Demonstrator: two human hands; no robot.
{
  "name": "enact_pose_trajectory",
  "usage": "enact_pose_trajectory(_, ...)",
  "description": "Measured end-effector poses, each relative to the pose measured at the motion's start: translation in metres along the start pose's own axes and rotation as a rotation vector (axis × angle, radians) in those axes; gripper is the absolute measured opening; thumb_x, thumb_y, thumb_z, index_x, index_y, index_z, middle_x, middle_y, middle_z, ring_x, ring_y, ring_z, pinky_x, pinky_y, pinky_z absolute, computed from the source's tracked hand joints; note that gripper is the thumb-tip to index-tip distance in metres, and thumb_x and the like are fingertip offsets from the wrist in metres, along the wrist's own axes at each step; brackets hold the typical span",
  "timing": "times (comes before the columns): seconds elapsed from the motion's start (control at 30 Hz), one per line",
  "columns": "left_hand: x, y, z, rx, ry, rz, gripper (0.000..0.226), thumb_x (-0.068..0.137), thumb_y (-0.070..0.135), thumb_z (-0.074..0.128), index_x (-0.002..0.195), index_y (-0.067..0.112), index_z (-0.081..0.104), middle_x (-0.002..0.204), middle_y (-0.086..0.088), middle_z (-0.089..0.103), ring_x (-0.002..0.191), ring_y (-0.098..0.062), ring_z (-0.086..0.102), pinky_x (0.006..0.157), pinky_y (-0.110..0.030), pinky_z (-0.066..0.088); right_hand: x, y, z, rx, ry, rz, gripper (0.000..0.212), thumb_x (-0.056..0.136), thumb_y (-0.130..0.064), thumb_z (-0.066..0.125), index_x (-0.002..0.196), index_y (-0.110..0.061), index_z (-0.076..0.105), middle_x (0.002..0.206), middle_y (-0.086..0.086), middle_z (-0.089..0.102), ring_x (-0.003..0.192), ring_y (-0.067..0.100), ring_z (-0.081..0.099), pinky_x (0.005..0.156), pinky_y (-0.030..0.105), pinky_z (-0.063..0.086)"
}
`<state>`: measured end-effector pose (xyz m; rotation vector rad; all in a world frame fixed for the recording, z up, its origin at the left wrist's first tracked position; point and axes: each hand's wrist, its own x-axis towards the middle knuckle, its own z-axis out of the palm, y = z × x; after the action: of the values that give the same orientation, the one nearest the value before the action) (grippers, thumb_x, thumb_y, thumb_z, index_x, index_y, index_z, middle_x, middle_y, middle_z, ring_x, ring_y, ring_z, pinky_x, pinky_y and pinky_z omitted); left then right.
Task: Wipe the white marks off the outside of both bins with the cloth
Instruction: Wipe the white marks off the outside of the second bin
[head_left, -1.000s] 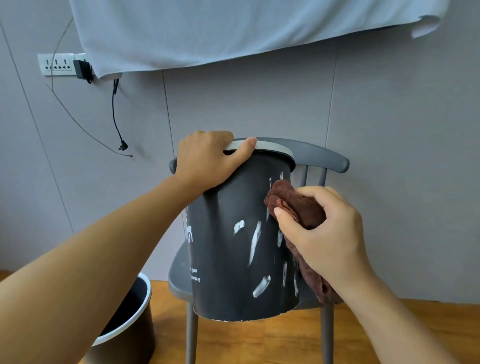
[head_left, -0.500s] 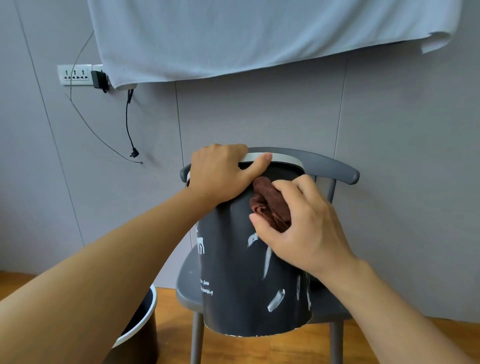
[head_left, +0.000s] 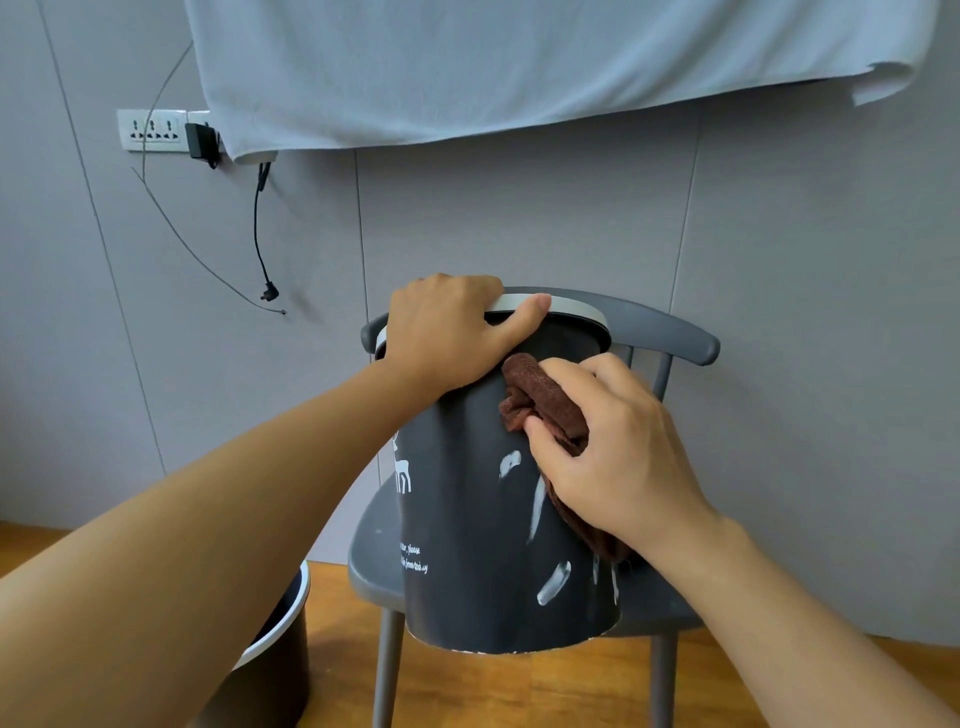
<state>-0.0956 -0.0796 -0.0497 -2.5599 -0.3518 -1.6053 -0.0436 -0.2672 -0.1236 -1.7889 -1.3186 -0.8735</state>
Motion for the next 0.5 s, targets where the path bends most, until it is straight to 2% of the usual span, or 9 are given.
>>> enact_pose_trajectory(0.1, 0.001, -0.001, -0.001, -0.003, -0.016, -0.019, 0.068, 0.088, 0.073, 0.047, 0.054, 0.018, 0.025, 0.043, 0.004, 0.029, 0.043, -0.017, 0.029, 0.048, -0.029, 0.015, 0.009, -0.001, -0.004, 0.112, 0.024, 0.020, 0.032, 0.086, -0.023, 0.078, 0.118, -0.025, 0.071, 0.099, -0.005, 0.062, 0.087, 0.019, 0.062, 0.076, 0.041, 0.056)
enact_pose_trajectory(0.2, 0.001, 0.000, -0.001, -0.007, -0.029, -0.014, 0.068, 0.088, 0.073, 0.047, 0.054, 0.017, 0.027, 0.043, 0.003, 0.029, 0.043, -0.016, 0.029, 0.048, -0.029, 0.016, 0.019, 0.000, -0.011, 0.108, -0.020, 0.012, 0.026, 0.085, -0.020, 0.077, 0.110, -0.027, 0.075, 0.094, -0.004, 0.062, 0.085, 0.020, 0.062, 0.075, 0.042, 0.055)
enact_pose_trajectory(0.3, 0.002, -0.001, -0.003, 0.003, -0.044, -0.026, 0.069, 0.088, 0.073, 0.046, 0.055, 0.016, 0.025, 0.044, 0.002, 0.028, 0.044, -0.018, 0.029, 0.049, -0.030, 0.017, 0.018, -0.003, -0.018, 0.071, -0.172, -0.059, 0.016, 0.088, -0.024, 0.073, 0.103, -0.029, 0.076, 0.090, -0.006, 0.060, 0.080, 0.018, 0.061, 0.069, 0.041, 0.053)
enact_pose_trajectory(0.37, 0.001, -0.003, -0.004, 0.009, -0.055, -0.036, 0.070, 0.088, 0.073, 0.045, 0.056, 0.014, 0.025, 0.044, 0.002, 0.028, 0.045, -0.020, 0.030, 0.050, -0.031, 0.018, 0.008, -0.007, -0.023, 0.027, -0.324, -0.142, 0.011, 0.089, -0.033, 0.066, 0.098, -0.035, 0.074, 0.088, -0.011, 0.057, 0.078, 0.011, 0.058, 0.066, 0.037, 0.052)
enact_pose_trajectory(0.5, 0.000, -0.001, -0.006, 0.029, -0.042, -0.037, 0.070, 0.088, 0.073, 0.045, 0.055, 0.015, 0.024, 0.044, 0.002, 0.027, 0.043, -0.017, 0.028, 0.049, -0.030, 0.015, 0.000, -0.015, -0.036, -0.056, -0.511, -0.193, 0.028, 0.086, -0.051, 0.050, 0.096, -0.039, 0.072, 0.084, -0.015, 0.056, 0.075, 0.006, 0.055, 0.065, 0.028, 0.051)
